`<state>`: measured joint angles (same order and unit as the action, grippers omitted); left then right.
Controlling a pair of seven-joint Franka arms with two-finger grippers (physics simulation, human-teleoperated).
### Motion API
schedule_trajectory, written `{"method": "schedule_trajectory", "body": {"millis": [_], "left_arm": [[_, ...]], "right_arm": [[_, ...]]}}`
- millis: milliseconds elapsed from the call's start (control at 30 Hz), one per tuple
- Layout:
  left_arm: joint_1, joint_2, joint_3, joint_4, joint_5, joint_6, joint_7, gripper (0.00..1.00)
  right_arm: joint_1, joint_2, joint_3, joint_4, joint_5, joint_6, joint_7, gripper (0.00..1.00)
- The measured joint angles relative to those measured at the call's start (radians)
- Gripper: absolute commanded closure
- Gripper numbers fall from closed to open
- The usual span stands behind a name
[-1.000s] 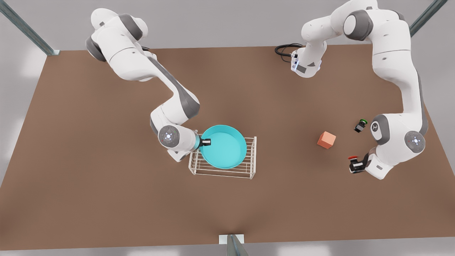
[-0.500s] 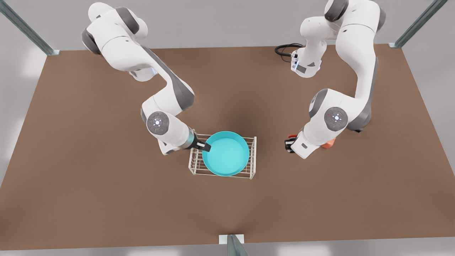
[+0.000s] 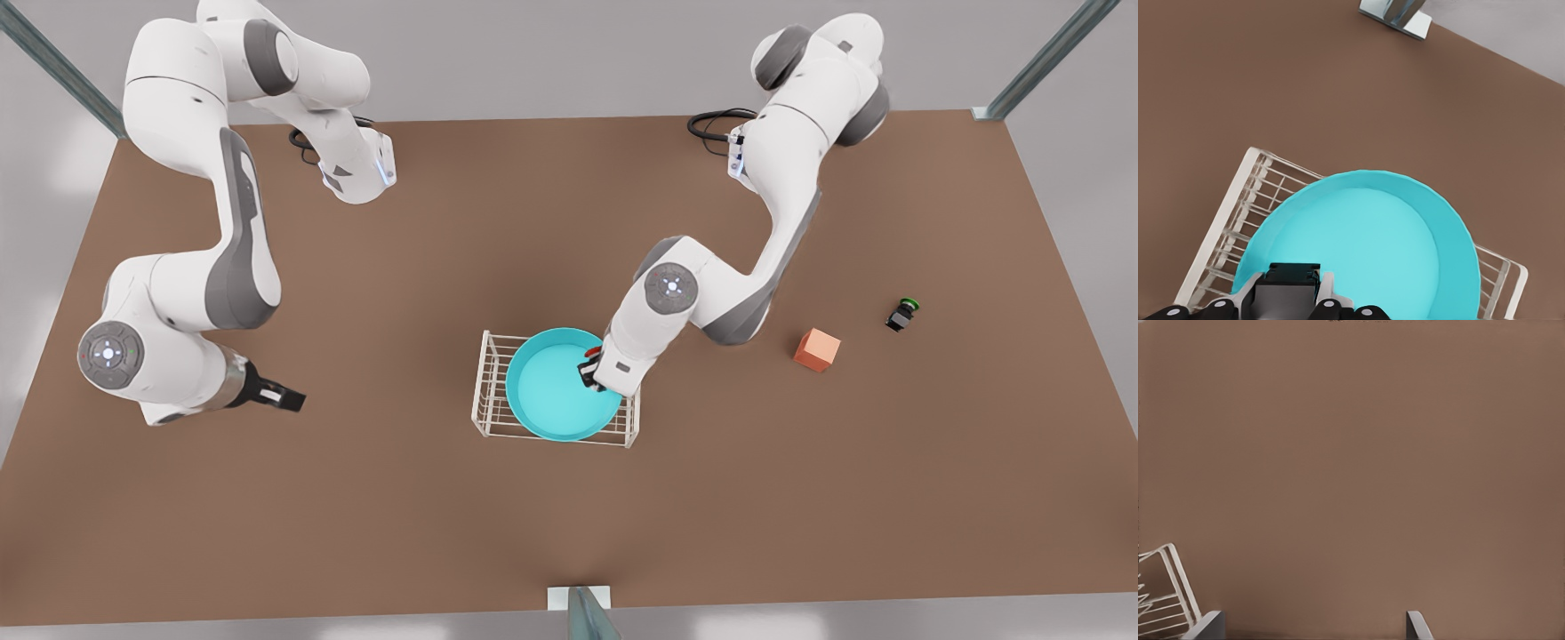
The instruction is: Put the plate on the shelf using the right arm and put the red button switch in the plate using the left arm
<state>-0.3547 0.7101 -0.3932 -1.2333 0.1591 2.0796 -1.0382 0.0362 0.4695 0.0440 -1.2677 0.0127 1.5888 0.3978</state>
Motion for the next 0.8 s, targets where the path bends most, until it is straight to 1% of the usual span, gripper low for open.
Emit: {"method": "schedule_trajectory", "body": {"millis": [100, 233, 267, 433, 500, 567, 667, 733, 800], "left_arm": [[-0.042, 0.035, 0.002, 0.001, 0.049, 0.050, -0.108, 0.63], [-0.054, 0.055, 0.003, 0.004, 0.085, 0.106, -0.232, 0.62], [-0.055, 0.056, 0.009, 0.005, 0.089, 0.117, -0.258, 0.00], [-0.040, 0.034, 0.022, 0.002, 0.130, 0.132, -0.358, 0.00], [0.061, -0.054, 0.014, 0.003, 0.133, 0.036, -0.341, 0.00], [0.217, -0.132, 0.007, 0.005, 0.134, -0.081, -0.279, 0.00], [0.444, -0.180, 0.005, 0.006, 0.116, -0.222, -0.141, 0.00], [0.521, -0.185, 0.005, 0.005, 0.089, -0.286, -0.055, 0.00], [0.546, -0.185, 0.006, 0.002, 0.069, -0.337, 0.024, 0.00]], "right_arm": [[0.003, 0.000, 0.001, 0.029, 0.003, -0.003, -0.101, 0.00], [0.005, -0.001, 0.037, 0.051, 0.006, -0.006, -0.217, 0.00], [0.005, -0.002, 0.041, 0.051, 0.006, -0.006, -0.243, 0.00], [0.002, -0.002, 0.043, 0.052, 0.006, -0.007, -0.350, 0.00], [-0.002, -0.002, 0.041, 0.052, 0.005, -0.008, -0.385, 0.00], [-0.002, -0.002, 0.041, 0.052, 0.005, -0.008, -0.417, 0.00], [-0.004, -0.002, 0.040, 0.051, 0.004, -0.008, -0.458, 0.00], [-0.004, -0.003, 0.040, 0.051, -0.003, -0.010, -0.482, 0.00], [-0.004, -0.011, 0.044, 0.051, -0.053, -0.016, -0.507, 0.00]]}}
